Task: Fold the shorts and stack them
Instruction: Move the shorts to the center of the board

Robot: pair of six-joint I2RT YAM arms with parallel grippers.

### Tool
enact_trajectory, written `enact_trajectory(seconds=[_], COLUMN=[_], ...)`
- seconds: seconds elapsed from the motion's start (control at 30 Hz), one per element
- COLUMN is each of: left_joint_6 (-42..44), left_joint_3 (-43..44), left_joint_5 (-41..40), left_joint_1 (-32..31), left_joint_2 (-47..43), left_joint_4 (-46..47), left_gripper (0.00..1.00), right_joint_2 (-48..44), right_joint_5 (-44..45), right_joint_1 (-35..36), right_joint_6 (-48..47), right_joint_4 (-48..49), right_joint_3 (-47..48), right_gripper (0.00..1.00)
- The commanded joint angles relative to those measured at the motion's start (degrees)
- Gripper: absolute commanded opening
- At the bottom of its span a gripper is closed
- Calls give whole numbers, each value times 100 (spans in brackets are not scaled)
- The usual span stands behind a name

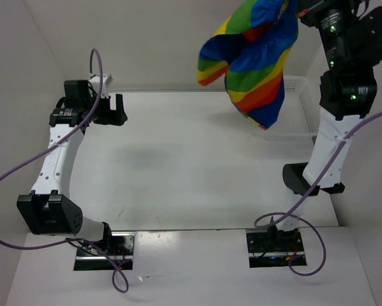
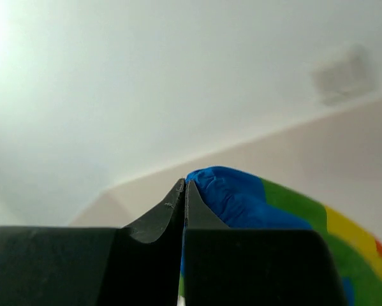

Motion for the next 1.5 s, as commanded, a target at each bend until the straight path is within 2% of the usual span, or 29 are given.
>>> enact_trajectory(seconds=[0.0, 0.1, 0.13, 0.2, 0.23, 0.27, 0.3, 0.33, 0.37, 0.4, 0.47, 0.5, 0.57, 0.67, 0.87, 0.93, 0.97, 1.0, 1.03, 1.07, 1.1, 1.13, 1.17, 1.2, 1.27, 1.3, 1.37, 1.43, 1.47], left_joint_6=[19, 19, 19, 19, 19, 19, 19, 19, 19, 19, 19, 19, 19, 19, 19, 19, 19, 19, 19, 19, 19, 19, 19, 19, 19, 19, 19, 19, 19], left_joint_3=[294, 425, 478, 584, 680, 733, 734, 821, 882, 883, 883, 883, 883, 813, 217, -56, -371, -557, -759, -987, -1233, -1722, -1962, -2191, -2839, -3026, -3369, -3765, -3949], left_joint_5=[336, 397, 397, 257, 256, 204, 204, 256, 256, 256, 318, 318, 318, 379, 836, 837, 889, 889, 976, 1055, 1135, 1196, 1319, 1320, 1591, 1592, 1654, 1602, 1445], left_joint_1=[303, 610, 681, 681, 681, 681, 681, 681, 681, 681, 681, 681, 681, 681, 681, 681, 681, 681, 681, 681, 681, 681, 681, 681, 681, 681, 681, 681, 681], left_joint_2=[-226, -340, -340, -340, -340, -340, -340, -340, -288, -287, -287, -287, -287, -287, -340, -480, -533, -594, -734, -805, -893, -1068, -1148, -1270, -1394, -1508, -1562, -1728, -1781], left_joint_4=[82, 82, 4, 3, -49, -49, -49, -49, -49, -49, -49, -49, -49, -49, 109, 162, 162, 162, 101, 100, 30, 30, -31, -84, -85, -154, -155, -155, -268], left_gripper=[100, 100, 100, 100, 100, 100, 100, 100, 100, 100, 100, 100, 100, 100, 100, 100, 100, 100, 100, 100, 100, 100, 100, 100, 100, 100, 100, 100, 100], right_joint_2=[-23, 213, 214, 214, 336, 442, 547, 679, 967, 1092, 1093, 980, 761, 191, -996, -1688, -1954, -2252, -2943, -3289, -3614, -4183, -4389, -4522, -4593, -4471, -3816, -3016, -2150], right_joint_5=[-1224, -1556, -1714, -1848, -1848, -1508, -1244, -937, -638, -43, 504, 1047, 1053, 807, 1552, 2017, 2829, 3167, 3293, 3207, 3058, 2778, 2053, 1646, 767, 136, 304, 1041, 1201], right_joint_1=[390, 498, 498, 498, 715, 874, 1006, 1269, 1341, 1342, 1446, 1447, 1028, 455, 375, 576, 995, 1121, 1122, 1122, 1122, 1122, 1122, 1122, 1235, 1358, 2339, 3427, 3677], right_joint_6=[666, 762, 763, 597, 169, -61, -290, -683, -809, -758, -644, -583, -582, -652, -705, -548, -486, -311, -231, -135, -38, 15, 77, 164, 489, 595, 728, 370, 228], right_joint_4=[526, 194, 122, -622, -947, -1821, -2299, -2748, -3170, -3687, -3693, -3623, -3622, -3684, -3684, -3684, -3632, -3553, -3430, -3098, -2869, -2588, -1915, -1552, -378, 82, 638, 641, 449], right_joint_3=[-130, 694, 601, 696, 697, 749, 749, 749, 749, 749, 748, 749, 749, 180, -1489, -2490, -3460, -4096, -4737, -5988, -6566, -7077, -7969, -8361, -9308, -9575, -9850, -9187, -8921], right_gripper=[0, 0, 0, 0, 0, 0, 0, 9, 26, 50, 78, 85, 92, 92, 90, 90, 90, 90, 87, 76, 72, 69, 64, 54, 50, 43, 43, 43, 51])
